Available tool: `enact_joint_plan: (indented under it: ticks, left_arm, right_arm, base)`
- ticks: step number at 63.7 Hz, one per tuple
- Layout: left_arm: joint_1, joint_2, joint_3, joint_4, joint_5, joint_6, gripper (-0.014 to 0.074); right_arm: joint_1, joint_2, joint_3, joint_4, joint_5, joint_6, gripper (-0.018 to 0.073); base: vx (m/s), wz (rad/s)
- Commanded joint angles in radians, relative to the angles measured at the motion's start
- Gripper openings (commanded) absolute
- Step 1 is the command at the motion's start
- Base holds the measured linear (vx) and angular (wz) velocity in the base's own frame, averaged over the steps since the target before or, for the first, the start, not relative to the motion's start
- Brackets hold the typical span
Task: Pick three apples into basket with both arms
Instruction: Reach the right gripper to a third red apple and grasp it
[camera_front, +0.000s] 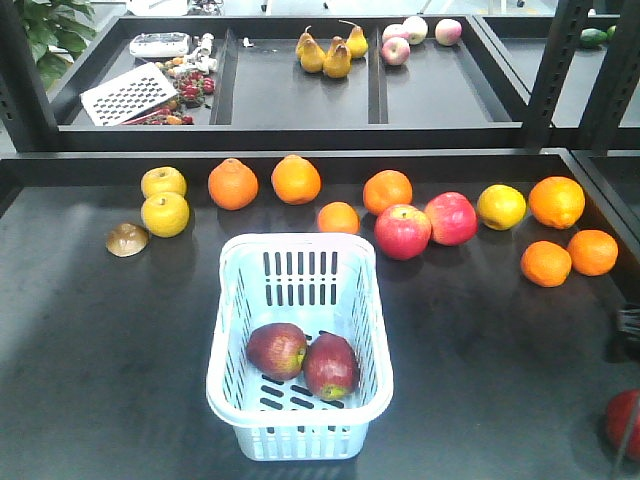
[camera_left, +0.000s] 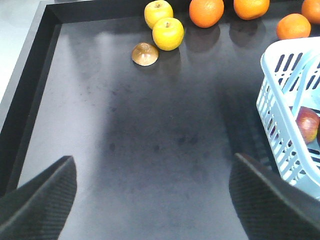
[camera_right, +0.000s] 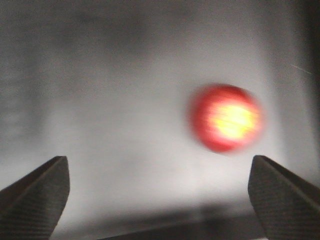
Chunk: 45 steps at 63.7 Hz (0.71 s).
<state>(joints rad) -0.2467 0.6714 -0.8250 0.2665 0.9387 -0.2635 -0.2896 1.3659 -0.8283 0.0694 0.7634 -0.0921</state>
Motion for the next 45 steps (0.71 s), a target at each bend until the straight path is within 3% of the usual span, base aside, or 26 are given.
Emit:
enact_joint_plan:
  ticks: [1, 28, 45]
  left_arm:
    - [0.000, -0.002, -0.023, 0.017, -0.053, -0.007, 0.0587]
    - [0.000, -0.002, -0.023, 0.017, -0.053, -0.007, 0.0587]
    - [0.000, -0.002, -0.023, 0.017, -0.053, -0.007, 0.0587]
  right_arm:
    - [-0.052, -0.024, -0.024, -0.032, -0.029, 0.041, 0.0676]
    - [-0.071, 0.167, -0.024, -0.152, -0.105, 0.136, 0.0664]
    - [-0.071, 0.300, -0.024, -0.156, -0.204, 0.145, 0.0653]
  base:
    - [0.00, 0.00]
    - [0.00, 0.00]
    - [0.00, 0.00]
